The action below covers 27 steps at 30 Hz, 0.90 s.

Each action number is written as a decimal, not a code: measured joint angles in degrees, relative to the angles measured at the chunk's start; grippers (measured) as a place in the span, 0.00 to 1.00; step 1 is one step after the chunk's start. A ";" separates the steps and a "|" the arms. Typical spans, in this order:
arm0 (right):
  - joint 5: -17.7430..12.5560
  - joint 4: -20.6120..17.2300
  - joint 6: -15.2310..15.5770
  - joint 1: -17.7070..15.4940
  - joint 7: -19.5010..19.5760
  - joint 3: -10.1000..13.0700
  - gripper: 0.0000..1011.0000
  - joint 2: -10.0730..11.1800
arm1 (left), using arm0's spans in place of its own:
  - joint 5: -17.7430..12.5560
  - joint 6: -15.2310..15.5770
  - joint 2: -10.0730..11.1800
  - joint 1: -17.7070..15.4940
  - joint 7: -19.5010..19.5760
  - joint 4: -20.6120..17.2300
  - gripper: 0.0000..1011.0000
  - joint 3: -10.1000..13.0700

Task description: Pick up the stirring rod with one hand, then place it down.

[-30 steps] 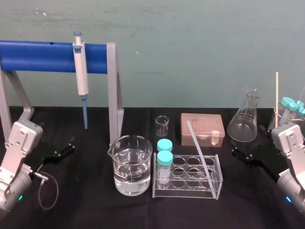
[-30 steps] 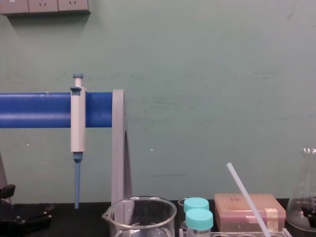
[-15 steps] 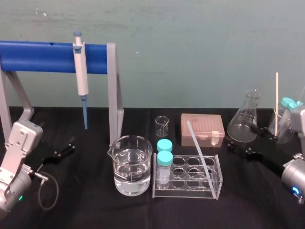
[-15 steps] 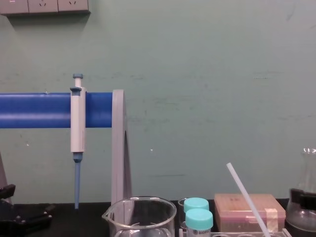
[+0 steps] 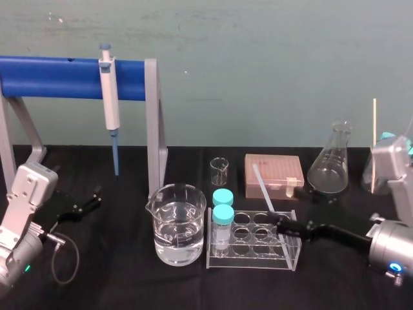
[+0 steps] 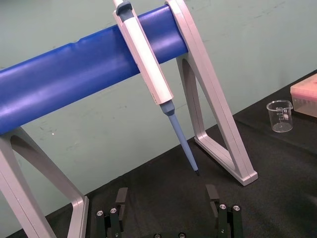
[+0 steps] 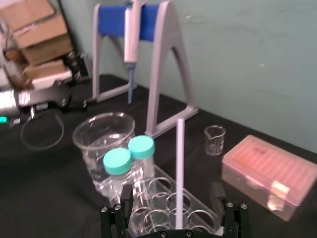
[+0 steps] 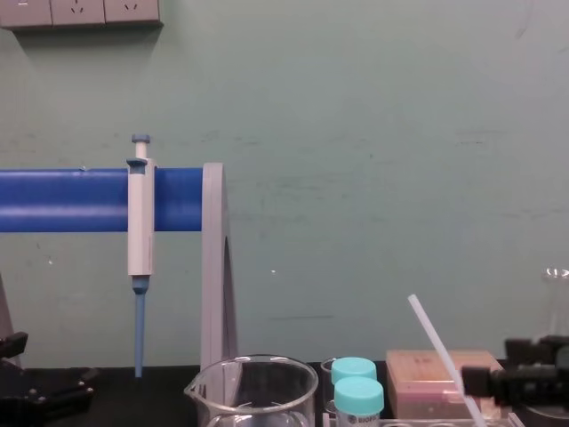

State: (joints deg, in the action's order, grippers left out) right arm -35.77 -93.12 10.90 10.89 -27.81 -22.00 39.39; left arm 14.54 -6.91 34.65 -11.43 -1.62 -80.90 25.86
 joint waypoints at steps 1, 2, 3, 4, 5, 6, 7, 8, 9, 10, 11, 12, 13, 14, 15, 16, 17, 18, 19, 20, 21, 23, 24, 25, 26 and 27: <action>0.43 0.24 0.10 0.37 -0.31 -0.46 0.99 -0.01 | 0.00 0.00 0.00 0.00 0.00 0.00 0.99 0.00; 1.31 0.87 0.25 1.18 -0.71 -1.26 0.99 -0.17 | 0.00 0.00 0.00 0.00 0.00 0.00 0.99 0.00; 1.75 1.35 0.30 1.71 -0.80 -1.71 0.99 -0.37 | 0.00 0.00 0.00 0.00 0.00 0.00 0.99 0.00; 2.19 1.76 0.34 2.16 -0.86 -2.09 0.99 -0.63 | 0.00 0.00 0.00 0.00 0.00 0.00 0.99 0.00; 2.55 2.15 0.36 2.54 -0.86 -2.37 0.99 -0.91 | 0.00 0.00 0.00 0.00 0.00 0.00 0.99 0.00; 3.46 3.26 0.38 3.50 -0.79 -2.96 0.99 -1.64 | 0.00 0.00 0.00 0.00 0.00 0.00 0.99 0.00; 3.90 3.71 0.38 3.87 -0.67 -3.17 0.99 -2.02 | 0.00 0.00 0.00 0.00 0.00 0.00 0.99 0.00; 4.28 4.16 0.38 4.28 -0.58 -3.38 0.99 -2.42 | 0.00 0.00 0.00 0.00 0.00 0.00 0.99 0.00; 4.93 5.08 0.31 5.05 -0.43 -3.73 0.99 -3.21 | 0.00 0.00 0.00 0.00 0.00 0.00 0.99 0.00; 5.23 5.59 0.25 5.43 -0.34 -3.91 0.99 -3.63 | 0.00 0.00 0.00 0.00 0.00 0.00 0.99 0.00; 5.50 6.01 0.15 5.76 -0.30 -4.05 0.99 -4.03 | 0.00 0.00 0.00 0.00 0.00 0.00 0.99 0.00; 6.00 6.76 -0.12 6.40 -0.23 -4.32 0.99 -4.91 | 0.00 0.00 0.00 0.00 0.00 0.00 0.99 0.00; 6.21 7.14 -0.25 6.71 -0.21 -4.42 0.99 -5.34 | 0.00 0.00 0.00 0.00 0.00 0.00 0.99 0.00; 6.43 7.48 -0.38 6.97 -0.18 -4.51 0.99 -5.72 | 0.00 0.00 0.00 0.00 0.00 0.00 0.99 0.00; 6.77 8.10 -0.61 7.47 -0.18 -4.71 0.99 -6.48 | 0.00 0.00 0.00 0.00 0.00 0.00 0.99 0.00; 6.94 8.37 -0.72 7.71 -0.19 -4.80 0.99 -6.84 | 0.00 0.00 0.00 0.00 0.00 0.00 0.99 0.00; 7.05 8.60 -0.83 7.91 -0.21 -4.86 0.99 -7.12 | 0.00 0.00 0.00 0.00 0.00 0.00 0.99 0.00; 7.17 8.81 -0.93 8.09 -0.21 -4.90 0.99 -7.39 | 0.00 0.00 0.00 0.00 0.00 0.00 0.99 0.00; 7.43 9.20 -1.13 8.39 -0.22 -4.97 0.99 -7.93 | 0.00 0.00 0.00 0.00 0.00 0.00 0.99 0.00; 7.52 9.37 -1.21 8.51 -0.22 -4.98 0.99 -8.16 | 0.00 0.00 0.00 0.00 0.00 0.00 0.99 0.00; 7.71 9.61 -1.27 8.69 -0.23 -4.99 0.99 -8.49 | 0.00 0.00 0.00 0.00 0.00 0.00 0.99 0.00; 7.95 9.81 -1.27 8.84 -0.22 -4.99 0.99 -8.80 | 0.00 0.00 0.00 0.00 0.00 0.00 0.99 0.00; 8.02 9.88 -1.26 8.88 -0.18 -4.98 0.99 -8.91 | 0.00 0.00 0.00 0.00 0.00 0.00 0.99 0.00; 8.25 9.96 -1.21 8.89 -0.02 -4.93 0.99 -9.12 | 0.00 0.00 0.00 0.00 0.00 0.00 0.99 0.00; 8.34 9.97 -1.13 8.89 0.10 -4.88 0.99 -9.18 | 0.00 0.00 0.00 0.00 0.00 0.00 0.99 0.00; 8.39 9.97 -1.05 8.85 0.23 -4.79 0.99 -9.22 | 0.00 0.00 0.00 0.00 0.00 0.00 0.99 0.00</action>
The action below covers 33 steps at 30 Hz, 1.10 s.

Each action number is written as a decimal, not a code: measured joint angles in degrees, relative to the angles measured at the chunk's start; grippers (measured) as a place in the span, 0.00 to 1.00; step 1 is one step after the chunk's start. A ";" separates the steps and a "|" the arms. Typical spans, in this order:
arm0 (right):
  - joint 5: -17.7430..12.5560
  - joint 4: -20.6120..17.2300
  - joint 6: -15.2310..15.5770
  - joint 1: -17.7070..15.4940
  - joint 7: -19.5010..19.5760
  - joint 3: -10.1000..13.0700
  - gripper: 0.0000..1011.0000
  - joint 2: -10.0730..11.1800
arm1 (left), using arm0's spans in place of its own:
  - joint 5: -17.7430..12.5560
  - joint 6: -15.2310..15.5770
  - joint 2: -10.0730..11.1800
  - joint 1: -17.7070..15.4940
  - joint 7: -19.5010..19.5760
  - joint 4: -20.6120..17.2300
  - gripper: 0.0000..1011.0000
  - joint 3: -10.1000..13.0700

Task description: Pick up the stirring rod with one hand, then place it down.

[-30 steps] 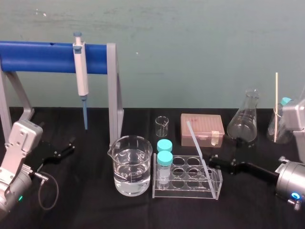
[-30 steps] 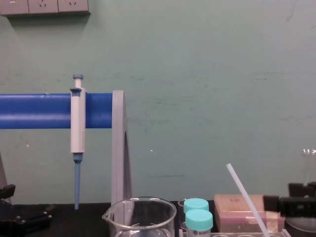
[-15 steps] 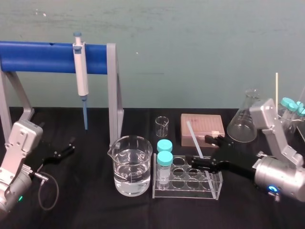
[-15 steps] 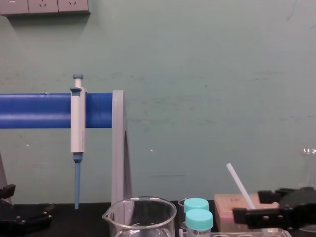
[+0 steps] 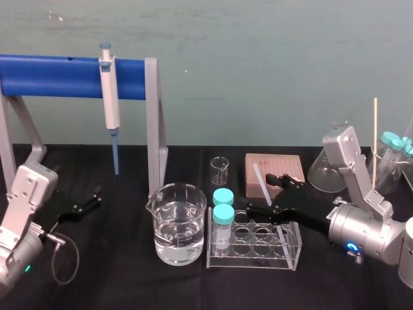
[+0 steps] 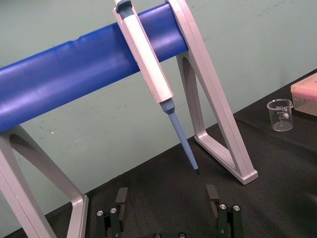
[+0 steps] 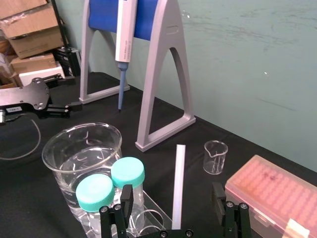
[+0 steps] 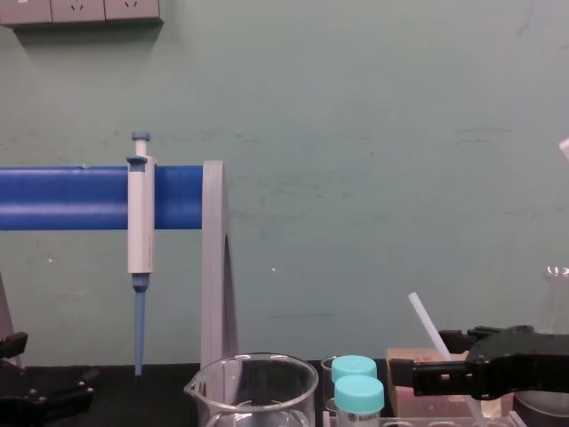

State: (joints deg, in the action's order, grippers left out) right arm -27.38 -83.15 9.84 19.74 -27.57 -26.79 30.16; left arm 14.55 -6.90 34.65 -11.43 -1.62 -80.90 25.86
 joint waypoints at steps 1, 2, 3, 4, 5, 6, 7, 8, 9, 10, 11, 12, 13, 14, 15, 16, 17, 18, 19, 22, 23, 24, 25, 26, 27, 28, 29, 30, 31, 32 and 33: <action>0.11 -0.10 0.22 -0.15 0.23 0.19 0.99 -0.02 | 0.00 0.00 0.00 0.00 0.00 0.00 0.99 0.00; 0.19 -0.23 0.28 -0.26 0.38 0.30 0.99 -0.02 | 0.00 0.00 0.00 0.00 0.00 0.00 0.99 0.00; 0.31 -0.39 0.31 -0.37 0.54 0.39 0.99 0.01 | 0.00 0.00 0.00 0.00 0.00 0.00 0.99 0.00; 0.52 -0.79 0.38 -0.65 0.94 0.61 0.99 0.09 | 0.00 0.00 0.00 0.00 0.00 0.00 0.99 0.00; 0.52 -0.79 0.40 -0.66 0.94 0.62 0.99 0.09 | 0.00 0.00 0.00 0.00 0.00 0.00 0.99 0.00; 0.52 -0.79 0.39 -0.66 0.93 0.62 0.99 0.09 | 0.00 0.00 0.00 0.00 0.00 0.00 0.99 0.00; 0.51 -0.78 0.40 -0.65 0.93 0.61 0.99 0.09 | 0.00 0.00 0.00 0.00 0.00 0.00 0.99 0.00; 0.51 -0.78 0.40 -0.65 0.93 0.61 0.99 0.09 | 0.00 0.00 0.00 0.00 0.00 0.00 0.99 0.00; 0.49 -0.75 0.40 -0.61 0.91 0.59 0.99 0.08 | 0.00 0.00 0.00 0.00 0.00 0.00 0.99 0.00; 0.48 -0.73 0.40 -0.59 0.90 0.58 0.99 0.08 | 0.00 0.00 0.00 0.00 0.00 0.00 0.99 0.00; 0.47 -0.69 0.40 -0.56 0.89 0.56 0.99 0.07 | 0.00 0.00 0.00 0.00 0.00 0.00 0.99 0.00; 0.47 -0.67 0.40 -0.55 0.88 0.55 0.99 0.07 | 0.00 0.00 0.00 0.00 0.00 0.00 0.99 0.00; 0.46 -0.64 0.40 -0.53 0.86 0.53 0.99 0.06 | 0.00 0.00 0.00 0.00 0.00 0.00 0.99 0.00; 0.46 -0.64 0.40 -0.53 0.86 0.53 0.98 0.06 | 0.00 0.00 0.00 0.00 0.00 0.00 0.99 0.00; 0.45 -0.61 0.40 -0.51 0.83 0.51 0.96 0.05 | 0.00 0.00 0.00 0.00 0.00 0.00 0.99 0.00; 0.44 -0.61 0.40 -0.50 0.82 0.50 0.94 0.05 | 0.00 0.00 0.00 0.00 0.00 0.00 0.99 0.00; 0.43 -0.58 0.40 -0.48 0.80 0.49 0.94 0.04 | 0.00 0.00 0.00 0.00 0.00 0.00 0.99 0.00; 0.43 -0.56 0.40 -0.47 0.78 0.49 0.91 0.04 | 0.00 0.00 0.00 0.00 0.00 0.00 0.99 0.00; 0.42 -0.55 0.39 -0.45 0.76 0.48 0.89 0.03 | 0.00 0.00 0.00 0.00 0.00 0.00 0.99 0.00; 0.40 -0.51 0.39 -0.42 0.69 0.46 0.81 0.02 | 0.00 0.00 0.00 0.00 0.00 0.00 0.99 0.00; 0.39 -0.51 0.38 -0.41 0.67 0.46 0.75 0.01 | 0.00 0.00 0.00 0.00 0.00 0.00 0.99 0.00; 0.39 -0.50 0.38 -0.41 0.66 0.45 0.73 0.01 | 0.00 0.00 0.00 0.00 0.00 0.00 0.99 0.00; 0.38 -0.49 0.38 -0.41 0.65 0.45 0.72 0.01 | 0.00 0.00 0.00 0.00 0.00 0.00 0.99 0.00; 0.38 -0.49 0.37 -0.40 0.64 0.44 0.68 0.00 | 0.00 0.00 0.00 0.00 0.00 0.00 0.99 0.00; 0.38 -0.48 0.37 -0.40 0.64 0.44 0.66 0.00 | 0.00 0.00 0.00 0.00 0.00 0.00 0.99 0.00; 0.37 -0.47 0.36 -0.39 0.63 0.43 0.62 -0.01 | 0.00 0.00 0.00 0.00 0.00 0.00 0.99 0.00; 0.37 -0.46 0.36 -0.38 0.63 0.43 0.60 -0.01 | 0.00 0.00 0.00 0.00 0.00 0.00 0.99 0.00; 0.36 -0.45 0.35 -0.38 0.62 0.42 0.56 -0.01 | 0.00 0.00 0.00 0.00 0.00 0.00 0.99 0.00; 0.35 -0.45 0.34 -0.37 0.62 0.41 0.52 -0.01 | 0.00 0.00 0.00 0.00 0.00 0.00 0.99 0.00; 0.35 -0.44 0.34 -0.37 0.62 0.41 0.50 -0.01 | 0.00 0.00 0.00 0.00 0.00 0.00 0.99 0.00; 0.34 -0.43 0.33 -0.36 0.61 0.40 0.44 -0.01 | 0.00 0.00 0.00 0.00 0.00 0.00 0.99 0.00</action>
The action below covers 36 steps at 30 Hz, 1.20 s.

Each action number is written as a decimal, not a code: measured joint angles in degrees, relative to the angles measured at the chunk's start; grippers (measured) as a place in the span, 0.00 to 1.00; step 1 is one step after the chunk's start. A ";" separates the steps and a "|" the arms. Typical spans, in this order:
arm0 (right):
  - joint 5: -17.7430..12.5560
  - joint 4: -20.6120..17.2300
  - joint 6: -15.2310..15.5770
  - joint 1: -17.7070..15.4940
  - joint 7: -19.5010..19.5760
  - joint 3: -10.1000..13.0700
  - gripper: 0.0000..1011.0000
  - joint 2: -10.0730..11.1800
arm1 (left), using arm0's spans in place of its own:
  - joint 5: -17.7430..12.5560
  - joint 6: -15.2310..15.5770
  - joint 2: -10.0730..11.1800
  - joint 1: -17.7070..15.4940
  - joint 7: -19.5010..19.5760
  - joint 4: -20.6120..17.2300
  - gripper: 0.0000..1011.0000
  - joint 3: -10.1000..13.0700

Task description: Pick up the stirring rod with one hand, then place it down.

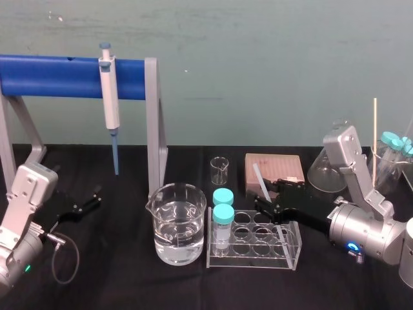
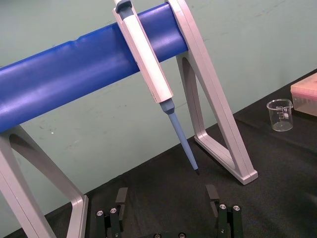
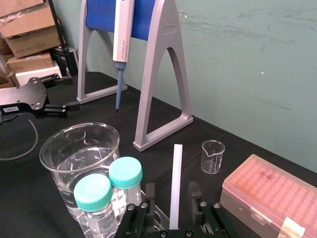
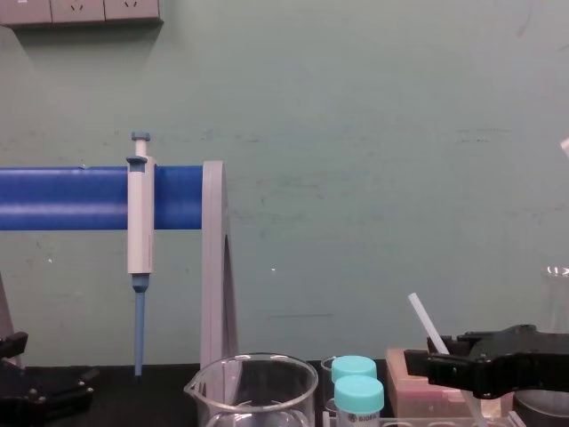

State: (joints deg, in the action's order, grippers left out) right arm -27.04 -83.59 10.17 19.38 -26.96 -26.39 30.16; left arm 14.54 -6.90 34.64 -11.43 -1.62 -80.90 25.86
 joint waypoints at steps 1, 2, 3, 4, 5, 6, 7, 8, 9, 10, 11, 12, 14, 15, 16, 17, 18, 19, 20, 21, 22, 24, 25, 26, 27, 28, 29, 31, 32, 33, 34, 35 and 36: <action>0.00 0.01 0.00 0.00 0.00 0.00 0.42 0.00 | 0.00 0.00 0.00 0.00 0.00 0.00 0.99 0.00; -0.01 0.01 -0.01 0.01 -0.01 -0.01 0.40 0.00 | 0.00 0.00 0.00 0.00 0.00 0.00 0.99 0.00; -0.02 0.02 -0.02 0.02 -0.01 -0.01 0.36 0.00 | 0.00 0.00 0.00 0.00 0.00 0.00 0.99 0.00; -0.02 0.02 -0.02 0.02 -0.02 -0.02 0.32 0.00 | 0.00 0.00 0.00 0.00 0.00 0.00 0.99 0.00; -0.03 0.02 -0.02 0.03 -0.02 -0.02 0.30 0.00 | 0.00 0.00 0.00 0.00 0.00 0.00 0.99 0.00; -0.03 0.02 -0.03 0.03 -0.02 -0.02 0.28 0.00 | 0.00 0.00 0.00 0.00 0.00 0.00 0.99 0.00; -0.05 0.02 -0.02 0.03 -0.03 -0.02 0.24 0.00 | 0.00 0.00 0.00 0.00 0.00 0.00 0.99 0.00; -0.05 0.02 -0.03 0.03 -0.03 -0.02 0.20 0.00 | 0.00 0.00 0.00 0.00 0.00 0.00 0.99 0.00; -0.06 0.02 -0.03 0.04 -0.03 -0.02 0.19 0.00 | 0.00 0.00 0.00 0.00 0.00 0.00 0.99 0.00; -0.06 0.02 -0.03 0.04 -0.04 -0.02 0.14 -0.01 | 0.00 0.00 0.00 0.00 0.00 0.00 0.99 0.00; -0.08 0.02 -0.20 -0.01 -0.08 0.04 0.11 -0.04 | 0.00 0.00 0.00 0.00 0.00 0.00 0.99 0.00; -0.12 0.02 -0.47 -0.13 -0.12 0.16 0.09 -0.08 | 0.00 0.00 0.00 0.00 0.00 0.00 0.99 0.00; -0.10 -0.01 -1.90 -0.69 -0.18 0.68 0.07 -0.23 | 0.00 0.00 0.00 0.00 0.00 0.00 0.99 0.00; -0.08 -0.02 -2.37 -0.88 -0.19 0.86 0.07 -0.26 | 0.00 0.00 0.00 0.00 0.00 0.00 0.99 0.00; -0.04 -0.05 -3.32 -1.16 -0.23 1.12 0.07 -0.34 | 0.00 0.00 0.00 0.00 0.00 0.00 0.99 0.00; 0.09 -0.12 -4.91 -1.65 -0.35 1.50 0.07 -0.43 | 0.00 0.00 0.00 0.00 0.00 0.00 0.99 0.00; 0.14 -0.17 -5.55 -1.88 -0.40 1.69 0.07 -0.46 | 0.00 0.00 0.00 0.00 0.00 0.00 0.99 0.00; 0.40 -0.24 -7.49 -2.49 -0.49 2.17 0.07 -0.54 | 0.00 0.00 0.00 0.00 0.00 0.00 0.99 0.00; 0.56 -0.26 -8.53 -2.80 -0.51 2.40 0.07 -0.57 | 0.00 0.00 0.00 0.00 0.00 0.00 0.99 0.00; 0.56 -0.26 -8.53 -2.80 -0.51 2.40 0.07 -0.57 | 0.00 0.00 0.00 0.00 0.00 0.00 0.99 0.00; 0.88 -0.34 -10.86 -3.58 -0.68 3.00 0.07 -0.61 | 0.00 0.00 0.00 0.00 0.00 0.00 0.99 0.00; 1.20 -0.28 -14.68 -4.77 -1.29 3.83 0.07 -0.77 | 0.00 0.00 0.00 0.00 0.00 0.00 0.99 0.00; 1.14 -0.15 -15.85 -5.17 -1.56 4.17 0.07 -0.86 | 0.00 0.00 0.00 0.00 0.00 0.00 0.99 0.00; 0.90 0.22 -18.29 -5.97 -2.12 4.91 0.07 -1.18 | 0.00 0.00 0.00 0.00 0.00 0.00 0.99 0.00; 0.68 0.45 -19.42 -6.37 -2.41 5.27 0.07 -1.37 | 0.00 0.00 0.00 0.00 0.00 0.00 0.99 0.00; 0.41 0.68 -20.60 -6.76 -2.72 5.63 0.07 -1.59 | 0.00 0.00 0.00 0.00 0.00 0.00 0.99 0.00; 0.09 0.89 -21.81 -7.11 -3.00 5.96 0.07 -1.83 | 0.00 0.00 0.00 0.00 0.00 0.00 0.99 0.00; -0.61 1.51 -24.33 -8.01 -3.80 6.83 0.07 -2.51 | 0.00 0.00 0.00 0.00 0.00 0.00 0.99 0.00; -1.08 1.97 -25.84 -8.51 -4.27 7.36 0.07 -2.97 | 0.00 0.00 0.00 0.00 0.00 0.00 0.99 0.00; -1.30 2.19 -26.39 -8.75 -4.47 7.61 0.07 -3.19 | 0.00 0.00 0.00 0.00 0.00 0.00 0.99 0.00; -1.58 2.43 -27.04 -8.98 -4.73 7.86 0.07 -3.42 | 0.00 0.00 0.00 0.00 0.00 0.00 0.99 0.00; -2.28 2.93 -28.07 -9.40 -5.31 8.32 0.07 -3.90 | 0.00 0.00 0.00 0.00 0.00 0.00 0.99 0.00; -2.62 3.14 -28.45 -9.57 -5.57 8.54 0.07 -4.14 | 0.00 0.00 0.00 0.00 0.00 0.00 0.99 0.00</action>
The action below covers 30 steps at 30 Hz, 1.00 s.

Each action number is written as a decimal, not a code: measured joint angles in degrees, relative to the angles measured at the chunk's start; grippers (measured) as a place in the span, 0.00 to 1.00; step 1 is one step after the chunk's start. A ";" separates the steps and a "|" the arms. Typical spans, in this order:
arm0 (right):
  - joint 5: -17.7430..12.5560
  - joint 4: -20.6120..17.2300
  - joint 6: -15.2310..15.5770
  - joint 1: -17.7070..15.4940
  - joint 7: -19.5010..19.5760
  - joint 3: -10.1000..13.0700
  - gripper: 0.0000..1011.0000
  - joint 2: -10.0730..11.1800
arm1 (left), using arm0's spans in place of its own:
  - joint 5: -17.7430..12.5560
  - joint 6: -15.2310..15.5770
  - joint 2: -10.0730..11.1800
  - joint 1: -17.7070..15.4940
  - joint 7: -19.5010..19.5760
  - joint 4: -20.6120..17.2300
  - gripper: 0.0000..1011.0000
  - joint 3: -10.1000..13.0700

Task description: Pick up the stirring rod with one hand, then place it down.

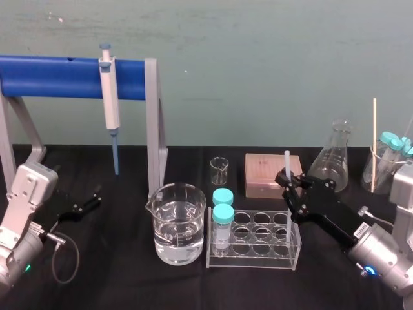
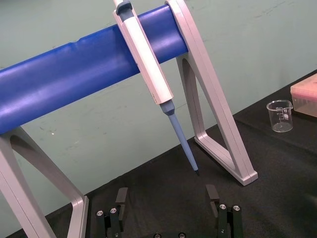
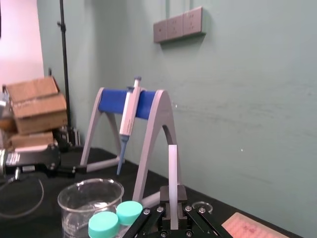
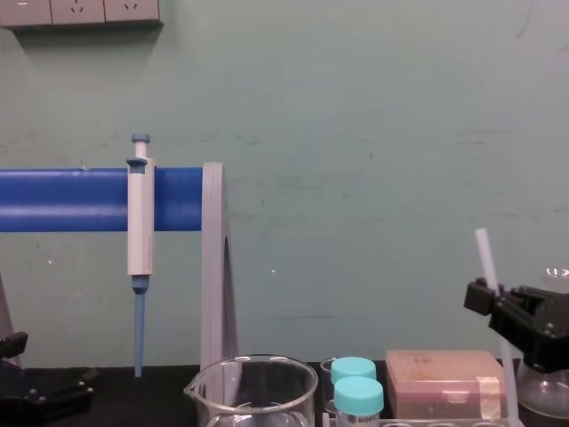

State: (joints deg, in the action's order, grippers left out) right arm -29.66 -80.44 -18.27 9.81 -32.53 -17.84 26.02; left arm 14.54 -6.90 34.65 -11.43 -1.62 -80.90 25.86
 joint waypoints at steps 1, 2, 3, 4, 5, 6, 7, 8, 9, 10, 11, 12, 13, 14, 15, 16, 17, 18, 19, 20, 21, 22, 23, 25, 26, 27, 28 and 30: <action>-0.41 0.20 -0.38 -0.16 -0.31 0.25 0.07 -0.26 | 0.00 0.00 0.00 0.00 0.00 0.00 0.99 0.00; -0.89 0.41 -0.76 -0.28 -0.63 0.51 0.07 -0.53 | 0.00 0.00 0.00 0.00 0.00 0.00 0.99 0.00; -1.78 0.78 -1.39 -0.47 -1.21 1.07 0.07 -1.06 | 0.00 0.00 0.00 0.00 0.00 0.00 0.99 0.00; -2.18 0.94 -1.68 -0.52 -1.48 1.33 0.07 -1.31 | 0.00 0.00 0.00 0.00 0.00 0.00 0.99 0.00; -2.59 1.10 -2.00 -0.53 -1.79 1.58 0.07 -1.55 | 0.00 0.00 0.00 0.00 0.00 0.00 0.99 0.00; -3.18 1.30 -2.51 -0.52 -2.28 2.00 0.07 -2.04 | 0.00 0.00 0.00 0.00 0.00 0.00 0.99 0.00; -3.28 1.34 -2.75 -0.48 -2.45 2.19 0.07 -2.24 | 0.00 0.00 0.00 0.00 0.00 0.00 0.99 0.00; -3.38 1.35 -2.95 -0.41 -2.58 2.36 0.07 -2.42 | 0.00 0.00 0.00 0.00 0.00 0.00 0.99 0.00; -3.49 1.35 -3.15 -0.33 -2.68 2.52 0.07 -2.57 | 0.00 0.00 0.00 0.00 0.00 0.00 0.99 0.00; -3.60 1.15 -3.42 -0.13 -2.83 2.89 0.07 -2.82 | 0.00 0.00 0.00 0.00 0.00 0.00 0.99 0.00; -3.63 0.91 -3.50 -0.03 -2.92 3.06 0.07 -2.90 | 0.00 0.00 0.00 0.00 0.00 0.00 0.99 0.00; -3.67 0.65 -3.51 0.05 -2.96 3.22 0.07 -2.93 | 0.00 0.00 0.00 0.00 0.00 0.00 0.99 0.00; -3.94 -0.14 -3.43 0.15 -3.01 3.63 0.07 -2.92 | 0.00 0.00 0.00 0.00 0.00 0.00 0.99 0.00; -4.55 -1.27 -3.01 0.18 -3.20 4.07 0.07 -2.79 | 0.00 0.00 0.00 0.00 0.00 0.00 0.99 0.00; -4.55 -1.27 -3.01 0.18 -3.20 4.07 0.07 -2.79 | 0.00 0.00 0.00 0.00 0.00 0.00 0.99 0.00; -5.11 -2.25 -2.57 0.20 -3.40 4.49 0.07 -2.61 | 0.00 0.00 0.00 0.00 0.00 0.00 0.99 0.00; -5.58 -3.05 -2.26 0.22 -3.55 4.82 0.07 -2.44 | 0.00 0.00 0.00 0.00 0.00 0.00 0.99 0.00; -6.41 -4.19 -1.84 0.26 -3.84 5.29 0.07 -2.21 | 0.00 0.00 0.00 0.00 0.00 0.00 0.99 0.00; -6.41 -4.19 -1.84 0.26 -3.84 5.29 0.07 -2.21 | 0.00 0.00 0.00 0.00 0.00 0.00 0.99 0.00; -7.15 -5.21 -1.55 0.31 -4.01 5.76 0.07 -1.98 | 0.00 0.00 0.00 0.00 0.00 0.00 0.99 0.00; -7.38 -5.71 -1.48 0.35 -4.09 5.95 0.07 -1.88 | 0.00 0.00 0.00 0.00 0.00 0.00 0.99 0.00; -7.88 -6.55 -1.37 0.42 -4.26 6.31 0.07 -1.67 | 0.00 0.00 0.00 0.00 0.00 0.00 0.99 0.00; -8.08 -6.82 -1.35 0.45 -4.31 6.43 0.07 -1.61 | 0.00 0.00 0.00 0.00 0.00 0.00 0.99 0.00; -8.35 -7.53 -1.31 0.51 -4.34 6.65 0.07 -1.43 | 0.00 0.00 0.00 0.00 0.00 0.00 0.99 0.00; -8.51 -8.04 -1.27 0.54 -4.35 6.86 0.07 -1.25 | 0.00 0.00 0.00 0.00 0.00 0.00 0.99 0.00; -8.52 -8.24 -1.25 0.55 -4.33 6.92 0.07 -1.19 | 0.00 0.00 0.00 0.00 0.00 0.00 0.99 0.00; -8.52 -8.41 -1.23 0.56 -4.32 6.95 0.07 -1.13 | 0.00 0.00 0.00 0.00 0.00 0.00 0.99 0.00; -8.47 -8.76 -1.20 0.57 -4.23 7.06 0.07 -0.99 | 0.00 0.00 0.00 0.00 0.00 0.00 0.99 0.00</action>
State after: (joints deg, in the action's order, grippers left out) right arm -38.13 -89.20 -19.47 10.38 -36.76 -10.79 25.03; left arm 14.54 -6.90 34.64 -11.43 -1.62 -80.90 25.86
